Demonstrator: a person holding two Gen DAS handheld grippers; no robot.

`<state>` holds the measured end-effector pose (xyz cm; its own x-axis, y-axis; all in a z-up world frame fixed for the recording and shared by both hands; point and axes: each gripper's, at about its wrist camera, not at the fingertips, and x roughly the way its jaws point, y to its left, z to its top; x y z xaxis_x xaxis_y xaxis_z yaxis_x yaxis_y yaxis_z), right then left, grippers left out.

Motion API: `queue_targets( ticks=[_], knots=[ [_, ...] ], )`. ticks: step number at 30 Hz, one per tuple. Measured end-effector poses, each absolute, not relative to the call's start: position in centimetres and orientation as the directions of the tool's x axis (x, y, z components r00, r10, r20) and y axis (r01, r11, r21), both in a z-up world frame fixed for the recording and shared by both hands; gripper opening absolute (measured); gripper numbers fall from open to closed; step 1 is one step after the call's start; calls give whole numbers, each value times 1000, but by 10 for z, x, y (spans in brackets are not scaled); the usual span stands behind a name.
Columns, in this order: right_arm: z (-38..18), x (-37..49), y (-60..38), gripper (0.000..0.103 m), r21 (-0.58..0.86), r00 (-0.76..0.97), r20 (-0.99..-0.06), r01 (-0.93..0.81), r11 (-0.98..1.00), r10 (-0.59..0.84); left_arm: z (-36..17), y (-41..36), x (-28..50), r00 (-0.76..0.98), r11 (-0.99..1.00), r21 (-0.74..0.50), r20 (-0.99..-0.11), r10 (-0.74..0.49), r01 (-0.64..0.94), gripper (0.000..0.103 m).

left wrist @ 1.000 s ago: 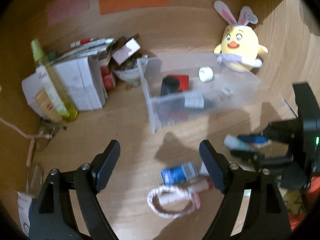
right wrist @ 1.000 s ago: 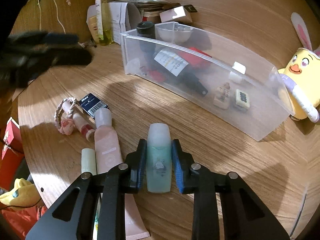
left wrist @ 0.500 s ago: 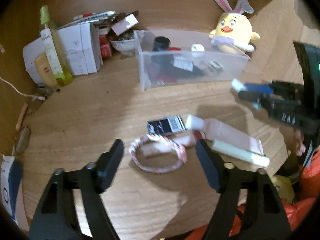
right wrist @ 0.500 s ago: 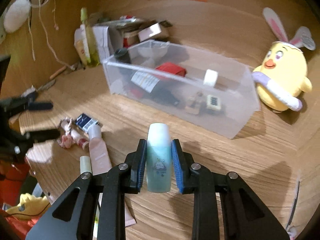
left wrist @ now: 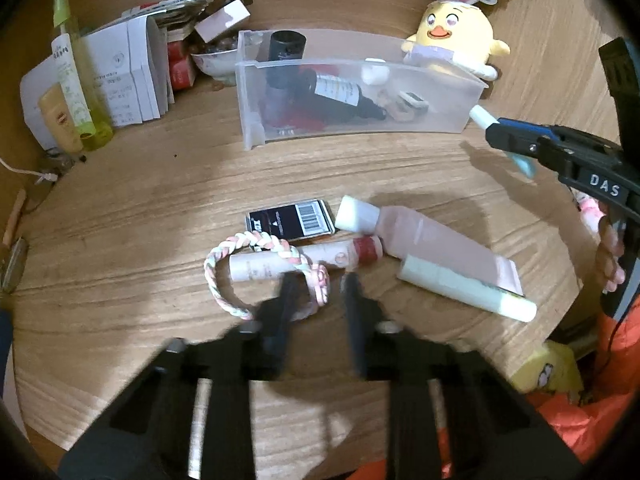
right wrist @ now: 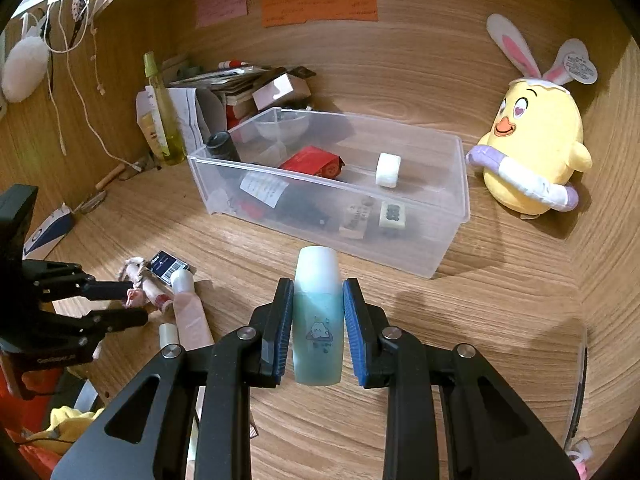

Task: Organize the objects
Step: 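Grasp the light-blue bottle with the right tool while the left tool grasps the braided bracelet, then carry both items over the box and open both tools to drop them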

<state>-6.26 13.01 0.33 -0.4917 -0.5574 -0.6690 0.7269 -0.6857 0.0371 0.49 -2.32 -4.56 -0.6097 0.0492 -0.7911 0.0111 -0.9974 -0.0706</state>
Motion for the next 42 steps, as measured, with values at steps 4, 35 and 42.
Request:
queue_targets(
  ticks=[4, 35, 42],
  knots=[
    [6, -64, 132, 23, 41, -498, -661, 723, -690, -561, -45, -27, 6, -616, -997, -74, -787, 45, 21, 10],
    [69, -89, 148, 23, 97, -609, -493, 672, -735, -622, 66, -33, -33, -839, -996, -87, -543, 37, 13, 10],
    [80, -98, 141, 23, 89, -622, -471, 672, -736, -625, 81, -21, -50, -858, -996, -90, -511, 54, -9, 10]
  ],
)
